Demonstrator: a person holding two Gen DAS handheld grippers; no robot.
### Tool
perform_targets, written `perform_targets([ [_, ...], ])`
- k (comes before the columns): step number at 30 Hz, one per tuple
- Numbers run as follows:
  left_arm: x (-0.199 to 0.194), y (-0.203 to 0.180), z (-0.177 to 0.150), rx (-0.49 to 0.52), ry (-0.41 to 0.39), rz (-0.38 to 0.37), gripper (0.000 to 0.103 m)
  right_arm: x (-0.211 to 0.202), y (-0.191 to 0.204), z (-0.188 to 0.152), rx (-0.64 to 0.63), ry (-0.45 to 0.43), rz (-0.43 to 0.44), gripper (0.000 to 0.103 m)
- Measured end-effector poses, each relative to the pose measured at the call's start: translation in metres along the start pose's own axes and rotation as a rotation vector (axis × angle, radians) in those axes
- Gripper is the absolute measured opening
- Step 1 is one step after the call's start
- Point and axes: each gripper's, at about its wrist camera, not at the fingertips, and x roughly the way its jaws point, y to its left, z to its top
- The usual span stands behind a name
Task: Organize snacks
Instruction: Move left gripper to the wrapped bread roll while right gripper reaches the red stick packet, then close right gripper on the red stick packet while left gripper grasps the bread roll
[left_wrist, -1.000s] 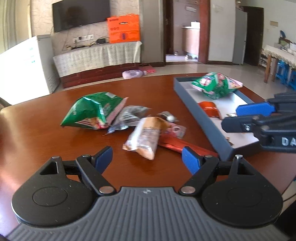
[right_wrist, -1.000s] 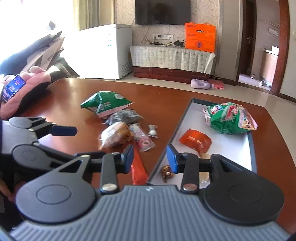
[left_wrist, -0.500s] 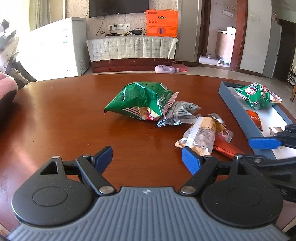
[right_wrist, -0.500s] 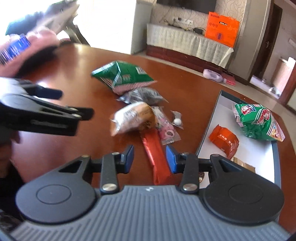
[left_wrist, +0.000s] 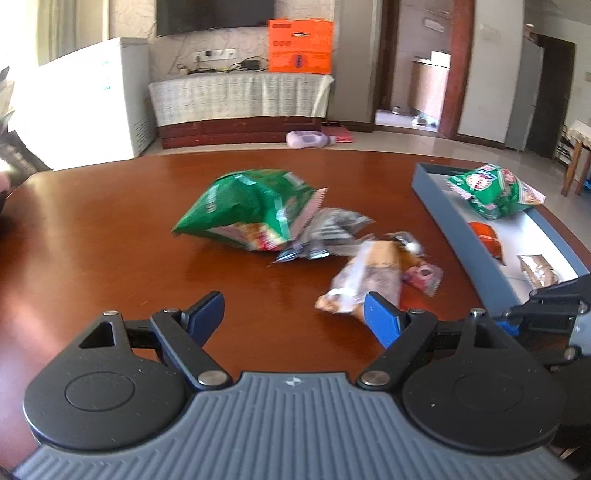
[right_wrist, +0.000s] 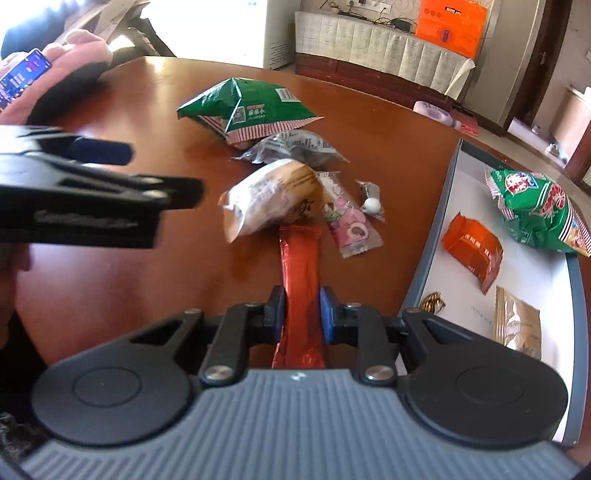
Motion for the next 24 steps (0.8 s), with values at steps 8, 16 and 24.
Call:
perform_targets([
  [8, 0.027, -0.028, 0.013, 0.073, -0.002, -0.047, 0.090, -0.005, -0.004, -0.005, 0.000, 0.008, 0.008, 0.024],
  [16, 0.066, -0.033, 0.019, 0.084, 0.045, -0.081, 0.090, -0.004, -0.005, -0.004, 0.003, 0.005, 0.011, 0.024],
  [24, 0.091, -0.024, 0.020, 0.023, 0.082, -0.106, 0.090, -0.003, -0.007, -0.003, 0.007, 0.003, 0.021, 0.024],
])
